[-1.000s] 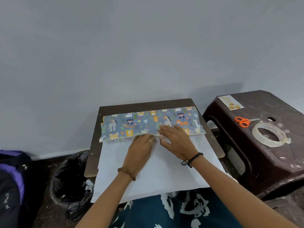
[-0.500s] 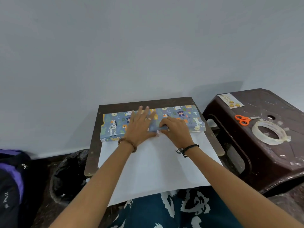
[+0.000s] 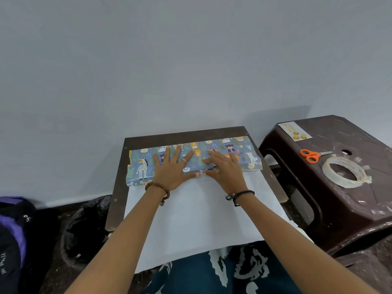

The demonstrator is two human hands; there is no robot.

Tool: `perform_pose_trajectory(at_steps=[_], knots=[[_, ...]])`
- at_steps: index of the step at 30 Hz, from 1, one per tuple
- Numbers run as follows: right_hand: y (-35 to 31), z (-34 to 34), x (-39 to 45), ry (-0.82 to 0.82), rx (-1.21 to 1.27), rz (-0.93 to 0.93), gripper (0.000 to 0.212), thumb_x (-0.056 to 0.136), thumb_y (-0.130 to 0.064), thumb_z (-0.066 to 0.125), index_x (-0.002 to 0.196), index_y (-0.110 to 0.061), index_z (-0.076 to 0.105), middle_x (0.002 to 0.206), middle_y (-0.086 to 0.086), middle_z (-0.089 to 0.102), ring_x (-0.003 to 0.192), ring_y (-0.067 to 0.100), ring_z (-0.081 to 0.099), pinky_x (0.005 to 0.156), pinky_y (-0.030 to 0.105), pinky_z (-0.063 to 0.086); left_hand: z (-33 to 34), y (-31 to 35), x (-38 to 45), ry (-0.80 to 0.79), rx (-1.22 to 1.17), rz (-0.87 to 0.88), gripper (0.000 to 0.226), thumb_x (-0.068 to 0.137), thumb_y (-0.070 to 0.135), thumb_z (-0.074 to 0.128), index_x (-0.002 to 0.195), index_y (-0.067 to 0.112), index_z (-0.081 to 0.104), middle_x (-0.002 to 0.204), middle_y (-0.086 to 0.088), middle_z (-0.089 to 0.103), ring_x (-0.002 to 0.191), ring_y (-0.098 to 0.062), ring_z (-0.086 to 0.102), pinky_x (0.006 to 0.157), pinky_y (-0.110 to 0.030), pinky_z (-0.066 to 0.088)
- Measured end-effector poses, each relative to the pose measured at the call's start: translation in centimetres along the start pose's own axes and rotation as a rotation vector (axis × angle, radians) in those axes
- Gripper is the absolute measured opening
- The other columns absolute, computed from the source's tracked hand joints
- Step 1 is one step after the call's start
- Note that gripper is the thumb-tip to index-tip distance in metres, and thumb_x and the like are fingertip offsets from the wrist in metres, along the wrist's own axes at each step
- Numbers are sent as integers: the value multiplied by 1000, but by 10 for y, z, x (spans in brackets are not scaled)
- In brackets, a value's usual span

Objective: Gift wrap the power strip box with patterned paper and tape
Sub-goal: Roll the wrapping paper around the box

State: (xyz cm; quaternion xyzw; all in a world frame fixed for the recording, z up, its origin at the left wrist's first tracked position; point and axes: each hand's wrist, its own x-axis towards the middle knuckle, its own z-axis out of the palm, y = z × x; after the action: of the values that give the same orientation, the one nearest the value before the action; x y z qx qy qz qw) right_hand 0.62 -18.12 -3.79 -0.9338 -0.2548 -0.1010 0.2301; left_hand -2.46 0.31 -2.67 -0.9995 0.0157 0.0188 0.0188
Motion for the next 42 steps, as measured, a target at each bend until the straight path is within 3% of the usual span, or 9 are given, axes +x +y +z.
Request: perform_pose_trajectory(at_steps=[2,6,9,12,16,30,33,36,42], knots=[[-1,1,-1,11,15,7,34,86,-31,63,118,-20,60,142,-3,44,136,11,33,114,37,3,2,1,0,-2,9,-13,122,28,80,-42,141,44,-14,156,0,-11,143,-32,-5,109,-62,4],[-4,4,-4,32,22,27,32,86,-29,64,117,-20,61,142,-3,45,135,11,35,115,39,4,3,0,0,-5,13,-6,114,35,78,-41,141,44,-15,156,-1,-11,143,-32,-6,108,-63,4],[-6,4,-5,54,25,36,32,85,-28,65,115,-19,61,139,-2,48,134,12,38,115,39,6,6,-1,1,-3,21,-8,74,75,76,0,141,44,-13,157,-1,-11,143,-32,-7,109,-64,3],[-7,3,-4,60,10,49,40,84,-29,66,120,-16,58,134,1,54,129,17,45,114,40,10,8,-2,3,-18,14,-13,71,85,68,24,142,44,-11,157,0,-10,143,-32,-8,108,-63,1],[-8,-3,-3,75,-30,50,40,82,-33,67,118,-18,56,124,-2,60,110,21,56,109,37,18,7,-3,4,-24,-10,-23,74,85,68,27,143,41,-10,157,1,-10,143,-30,-7,109,-62,1],[-6,-8,-2,-39,-161,14,51,85,-41,61,132,-25,49,142,-5,45,124,16,47,109,42,18,0,-2,-6,-46,51,24,83,83,69,32,143,37,-15,156,-4,-12,142,-35,-8,108,-64,4],[-8,-6,-11,-15,-233,-29,52,87,-32,61,136,-24,44,145,-3,41,127,17,45,109,44,17,2,-1,-8,-16,48,13,82,79,76,20,143,38,-14,157,-3,-11,143,-34,-7,109,-64,5],[-11,-2,-15,64,-216,-35,52,84,-23,66,133,-18,49,141,3,46,125,21,48,109,49,18,-1,3,-10,1,31,6,108,45,84,-29,142,41,-14,157,-2,-9,143,-32,-4,108,-63,5],[-5,-6,-13,-117,-255,-34,77,81,-62,53,144,-25,29,151,-4,28,136,14,29,112,47,7,4,1,-9,15,57,16,110,37,72,-46,140,42,-19,157,-3,-9,143,-34,-5,108,-64,7]])
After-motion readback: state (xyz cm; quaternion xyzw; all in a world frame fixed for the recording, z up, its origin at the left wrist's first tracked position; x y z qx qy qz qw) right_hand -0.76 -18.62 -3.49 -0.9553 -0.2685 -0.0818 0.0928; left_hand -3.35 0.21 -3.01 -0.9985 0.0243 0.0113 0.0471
